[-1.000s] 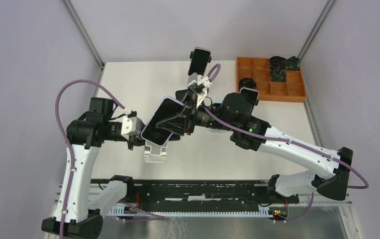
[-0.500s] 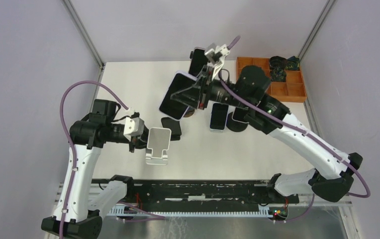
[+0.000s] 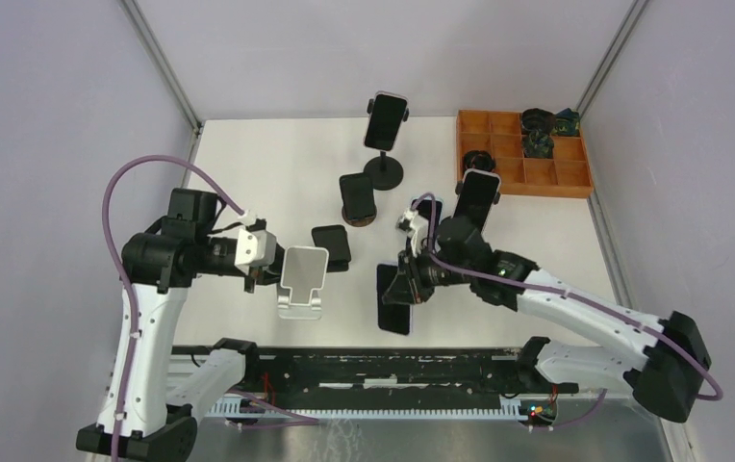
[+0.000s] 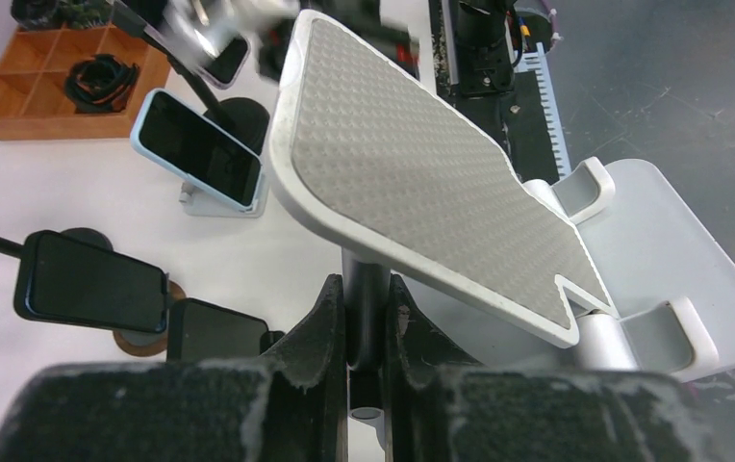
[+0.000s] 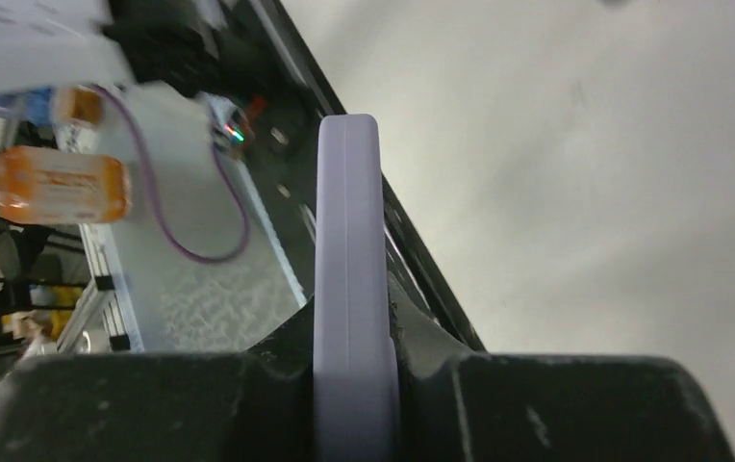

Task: Remove the phone from the phone stand
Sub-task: Place the phone at the center of the board.

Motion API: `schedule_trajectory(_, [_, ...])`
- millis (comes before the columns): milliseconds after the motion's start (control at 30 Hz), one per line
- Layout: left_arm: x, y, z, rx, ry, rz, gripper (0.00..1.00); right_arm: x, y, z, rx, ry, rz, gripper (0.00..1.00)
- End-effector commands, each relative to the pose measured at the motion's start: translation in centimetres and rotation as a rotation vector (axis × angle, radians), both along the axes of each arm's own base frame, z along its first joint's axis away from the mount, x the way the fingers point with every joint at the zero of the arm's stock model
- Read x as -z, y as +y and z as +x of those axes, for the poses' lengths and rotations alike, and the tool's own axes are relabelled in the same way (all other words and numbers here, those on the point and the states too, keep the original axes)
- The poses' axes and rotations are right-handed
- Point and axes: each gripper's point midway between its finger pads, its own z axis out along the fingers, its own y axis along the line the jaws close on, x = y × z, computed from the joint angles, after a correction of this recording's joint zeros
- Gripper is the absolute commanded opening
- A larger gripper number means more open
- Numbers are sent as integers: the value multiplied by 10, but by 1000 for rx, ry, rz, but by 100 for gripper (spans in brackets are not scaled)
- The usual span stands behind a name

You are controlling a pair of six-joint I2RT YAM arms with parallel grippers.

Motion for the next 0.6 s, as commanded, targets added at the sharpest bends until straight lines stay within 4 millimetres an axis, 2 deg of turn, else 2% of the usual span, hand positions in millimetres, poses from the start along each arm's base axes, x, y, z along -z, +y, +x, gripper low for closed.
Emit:
schedule_trajectory(0, [-20, 0, -4, 7, -122, -21, 2, 37, 9, -9, -6, 104, 18, 0])
schedule_trajectory(133, [-21, 1, -8, 3, -144, -20, 2, 70, 24, -8, -12, 167, -26, 0])
schedule_trajectory(333, [-18, 2, -9, -1, -149, -12, 2, 81, 50, 3, -1, 235, 12, 0])
schedule_trajectory(567, [-17, 2, -9, 7, -158, -13, 2, 111, 69, 22, 42, 307, -9, 0])
